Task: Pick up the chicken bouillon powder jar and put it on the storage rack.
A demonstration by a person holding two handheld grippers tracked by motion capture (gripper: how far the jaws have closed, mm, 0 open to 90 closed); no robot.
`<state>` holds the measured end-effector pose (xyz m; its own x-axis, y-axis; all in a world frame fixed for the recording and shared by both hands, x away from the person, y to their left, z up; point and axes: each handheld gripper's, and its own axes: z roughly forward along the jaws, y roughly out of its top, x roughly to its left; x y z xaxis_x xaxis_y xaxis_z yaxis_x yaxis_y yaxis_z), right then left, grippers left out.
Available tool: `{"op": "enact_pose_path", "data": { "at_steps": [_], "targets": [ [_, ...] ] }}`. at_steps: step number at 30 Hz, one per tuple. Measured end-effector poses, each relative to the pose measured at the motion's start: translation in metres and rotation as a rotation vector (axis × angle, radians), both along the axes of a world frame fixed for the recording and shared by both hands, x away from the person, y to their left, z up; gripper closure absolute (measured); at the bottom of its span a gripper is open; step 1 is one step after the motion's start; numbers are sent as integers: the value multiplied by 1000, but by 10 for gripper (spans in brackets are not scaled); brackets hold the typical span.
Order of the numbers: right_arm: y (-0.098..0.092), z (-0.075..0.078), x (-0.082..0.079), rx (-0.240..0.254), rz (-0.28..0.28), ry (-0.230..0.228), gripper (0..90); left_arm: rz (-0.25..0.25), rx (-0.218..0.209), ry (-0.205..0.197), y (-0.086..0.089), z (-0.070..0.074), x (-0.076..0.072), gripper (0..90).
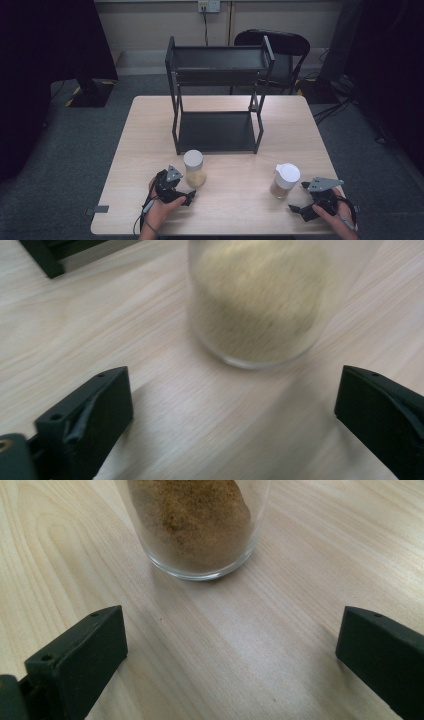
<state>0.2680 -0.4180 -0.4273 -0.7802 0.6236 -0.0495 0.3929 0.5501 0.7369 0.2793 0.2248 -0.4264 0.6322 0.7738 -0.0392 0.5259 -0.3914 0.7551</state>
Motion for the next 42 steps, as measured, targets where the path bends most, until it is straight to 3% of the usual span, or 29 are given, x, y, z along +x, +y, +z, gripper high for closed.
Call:
{"op": "enact_pose_path", "data": {
  "at_steps": [7,20,27,31,38,42],
  "targets": [
    [0,0,0,0,0,0,0,8,-71,-12,8,1,0,28],
    [0,0,0,0,0,0,0,-15,-125,-66,4,14,8,34],
    [0,0,0,0,0,0,0,-18,-135,-88,0,22,13,37],
    [0,0,0,0,0,0,0,-22,-166,-89,0,24,16,47],
    [0,0,0,0,0,0,0,-30,-195,-95,0,26,23,135],
    [0,0,0,0,0,-1,0,-53,-188,-109,-3,30,27,201]
  ]
}}
